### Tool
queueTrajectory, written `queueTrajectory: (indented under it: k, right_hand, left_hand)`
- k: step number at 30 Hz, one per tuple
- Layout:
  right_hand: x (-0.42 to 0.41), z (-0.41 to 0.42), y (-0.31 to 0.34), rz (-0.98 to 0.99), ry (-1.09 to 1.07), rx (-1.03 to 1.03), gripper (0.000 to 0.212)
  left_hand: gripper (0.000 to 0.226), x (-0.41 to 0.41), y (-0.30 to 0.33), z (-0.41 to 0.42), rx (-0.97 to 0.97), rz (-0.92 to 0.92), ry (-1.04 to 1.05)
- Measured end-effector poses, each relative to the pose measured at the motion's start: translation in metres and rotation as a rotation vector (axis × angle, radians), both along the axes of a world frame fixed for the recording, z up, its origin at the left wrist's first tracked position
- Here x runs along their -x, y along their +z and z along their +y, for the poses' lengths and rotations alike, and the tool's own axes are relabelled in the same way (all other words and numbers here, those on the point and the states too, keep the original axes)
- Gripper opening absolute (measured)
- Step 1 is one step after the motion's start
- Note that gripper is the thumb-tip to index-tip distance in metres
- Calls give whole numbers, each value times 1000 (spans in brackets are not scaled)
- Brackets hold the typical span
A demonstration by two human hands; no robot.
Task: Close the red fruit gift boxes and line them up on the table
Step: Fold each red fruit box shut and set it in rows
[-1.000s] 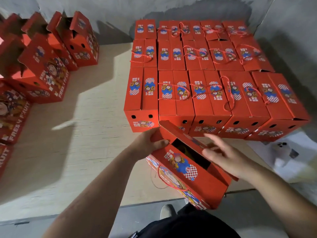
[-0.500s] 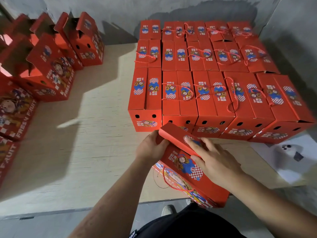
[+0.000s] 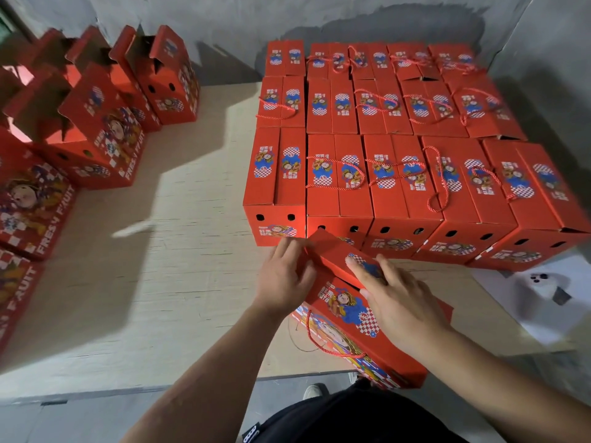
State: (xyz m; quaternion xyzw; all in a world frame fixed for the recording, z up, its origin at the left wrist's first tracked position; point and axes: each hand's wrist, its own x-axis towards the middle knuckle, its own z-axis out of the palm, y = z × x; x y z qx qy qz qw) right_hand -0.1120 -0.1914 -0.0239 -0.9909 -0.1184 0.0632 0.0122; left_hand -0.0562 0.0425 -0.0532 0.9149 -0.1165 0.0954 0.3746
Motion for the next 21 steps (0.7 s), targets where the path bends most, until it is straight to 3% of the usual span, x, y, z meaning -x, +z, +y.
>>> queueTrajectory:
  k: [5, 8, 11, 15, 21]
  right_hand:
    - [2, -1, 2, 7, -18, -98, 60]
    - [4, 1, 0, -12, -12, -65, 62]
    - [-3, -3, 2, 4, 1, -56, 65]
    - [-3, -2, 0, 8, -35, -52, 67]
    - [0, 4, -3, -21, -21, -37, 65]
  left_hand:
    - [15, -6, -4, 4, 53, 29, -6]
    - [12, -14, 6, 8, 81, 166, 23]
    - [22, -34, 21, 13, -121, 239, -1]
    - [29, -45, 32, 14, -456, 22, -135]
    - [15, -44, 36, 23, -533, -313, -335]
